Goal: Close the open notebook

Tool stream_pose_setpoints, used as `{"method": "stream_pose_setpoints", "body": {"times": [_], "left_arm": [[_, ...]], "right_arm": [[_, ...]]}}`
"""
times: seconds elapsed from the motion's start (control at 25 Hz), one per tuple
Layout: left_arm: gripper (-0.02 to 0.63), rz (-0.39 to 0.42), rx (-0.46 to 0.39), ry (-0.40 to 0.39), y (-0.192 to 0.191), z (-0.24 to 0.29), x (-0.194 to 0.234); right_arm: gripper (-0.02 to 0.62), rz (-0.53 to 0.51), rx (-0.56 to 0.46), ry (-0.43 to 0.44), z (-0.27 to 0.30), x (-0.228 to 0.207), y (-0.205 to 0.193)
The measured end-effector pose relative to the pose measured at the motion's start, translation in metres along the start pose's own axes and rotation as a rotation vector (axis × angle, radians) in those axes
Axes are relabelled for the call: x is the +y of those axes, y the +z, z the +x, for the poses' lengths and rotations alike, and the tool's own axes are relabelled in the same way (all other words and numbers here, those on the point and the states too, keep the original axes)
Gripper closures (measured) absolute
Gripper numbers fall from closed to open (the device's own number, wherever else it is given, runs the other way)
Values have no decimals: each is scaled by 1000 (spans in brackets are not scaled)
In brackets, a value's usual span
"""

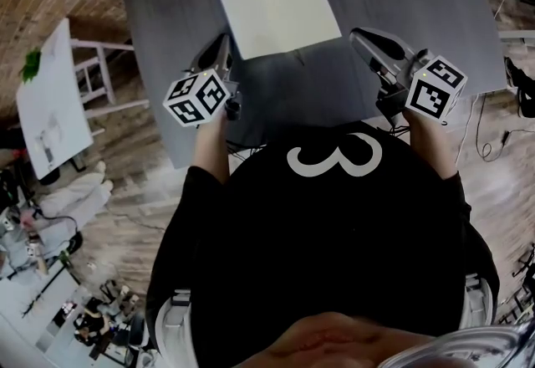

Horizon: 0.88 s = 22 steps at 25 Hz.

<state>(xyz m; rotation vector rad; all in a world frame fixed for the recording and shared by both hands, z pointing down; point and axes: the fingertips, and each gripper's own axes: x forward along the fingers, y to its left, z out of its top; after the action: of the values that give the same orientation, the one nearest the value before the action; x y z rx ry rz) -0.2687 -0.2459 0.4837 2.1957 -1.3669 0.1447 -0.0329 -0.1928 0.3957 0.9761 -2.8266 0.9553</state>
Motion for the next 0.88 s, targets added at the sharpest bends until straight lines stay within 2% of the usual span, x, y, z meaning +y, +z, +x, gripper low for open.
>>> {"method": "stream_pose_setpoints", "body": {"times": [0.44,0.88], "left_arm": [[588,-28,24,-44,-6,13,-5],[588,-6,12,-94,2,21,-32]], "right_arm": [[594,37,-8,-28,-2,-14,-8],[594,55,-19,-36,-7,-29,-9]]}}
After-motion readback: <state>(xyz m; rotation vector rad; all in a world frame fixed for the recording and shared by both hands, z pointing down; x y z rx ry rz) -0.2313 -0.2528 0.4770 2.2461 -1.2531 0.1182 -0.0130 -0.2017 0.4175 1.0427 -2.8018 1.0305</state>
